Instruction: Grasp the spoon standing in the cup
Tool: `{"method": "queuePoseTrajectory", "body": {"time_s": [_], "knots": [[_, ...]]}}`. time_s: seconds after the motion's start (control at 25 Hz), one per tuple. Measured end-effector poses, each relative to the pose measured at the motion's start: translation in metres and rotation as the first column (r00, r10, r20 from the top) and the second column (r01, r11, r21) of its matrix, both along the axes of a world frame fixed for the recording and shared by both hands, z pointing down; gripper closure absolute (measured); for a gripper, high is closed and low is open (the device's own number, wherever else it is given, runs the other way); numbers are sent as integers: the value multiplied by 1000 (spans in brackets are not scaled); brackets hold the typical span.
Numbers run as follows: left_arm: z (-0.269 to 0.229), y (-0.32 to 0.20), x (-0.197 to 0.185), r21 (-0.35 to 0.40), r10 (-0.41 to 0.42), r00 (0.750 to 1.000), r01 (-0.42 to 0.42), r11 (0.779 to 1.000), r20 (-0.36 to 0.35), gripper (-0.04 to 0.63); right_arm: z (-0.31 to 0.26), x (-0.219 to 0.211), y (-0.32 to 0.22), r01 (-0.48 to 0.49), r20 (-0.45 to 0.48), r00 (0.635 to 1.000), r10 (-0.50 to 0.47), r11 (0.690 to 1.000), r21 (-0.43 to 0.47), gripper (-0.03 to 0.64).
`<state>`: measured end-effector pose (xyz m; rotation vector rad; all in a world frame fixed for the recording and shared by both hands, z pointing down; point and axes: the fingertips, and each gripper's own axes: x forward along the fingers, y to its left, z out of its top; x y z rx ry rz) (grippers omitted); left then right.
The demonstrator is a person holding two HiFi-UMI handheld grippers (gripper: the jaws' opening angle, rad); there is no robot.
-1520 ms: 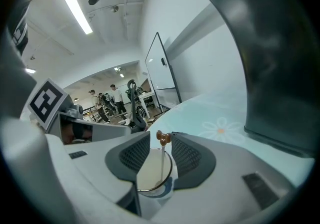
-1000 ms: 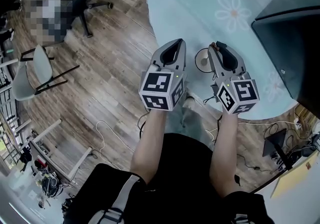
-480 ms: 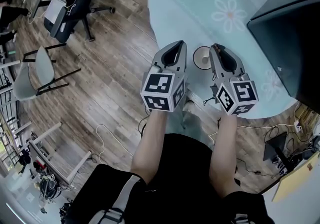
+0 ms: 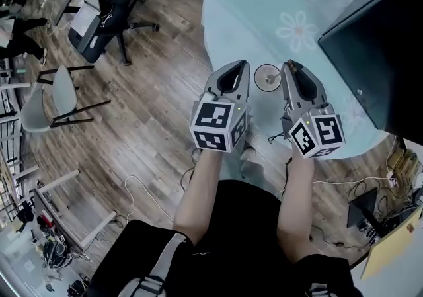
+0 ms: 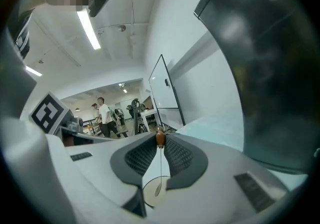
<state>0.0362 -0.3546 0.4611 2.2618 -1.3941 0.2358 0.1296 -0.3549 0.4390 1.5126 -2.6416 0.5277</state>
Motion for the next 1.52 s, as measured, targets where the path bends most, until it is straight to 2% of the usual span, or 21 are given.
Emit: {"method": "queuePoseTrajectory", "body": {"time_s": [0.52,1.08,1.52], "knots": [[-61,31,9,139,4,1000,-3,990,-7,586,-65,7,36,16,-1,1000,-16,990,142,566],[-138,76,35,299,40,999,-37,954,-5,586,-137,32,89,-1,-48,999,16,955,295,568],[-167,105,44,369,43,999,-43,928,6,586,-163,39,119,3,-55,998,18,933,360,568]]}}
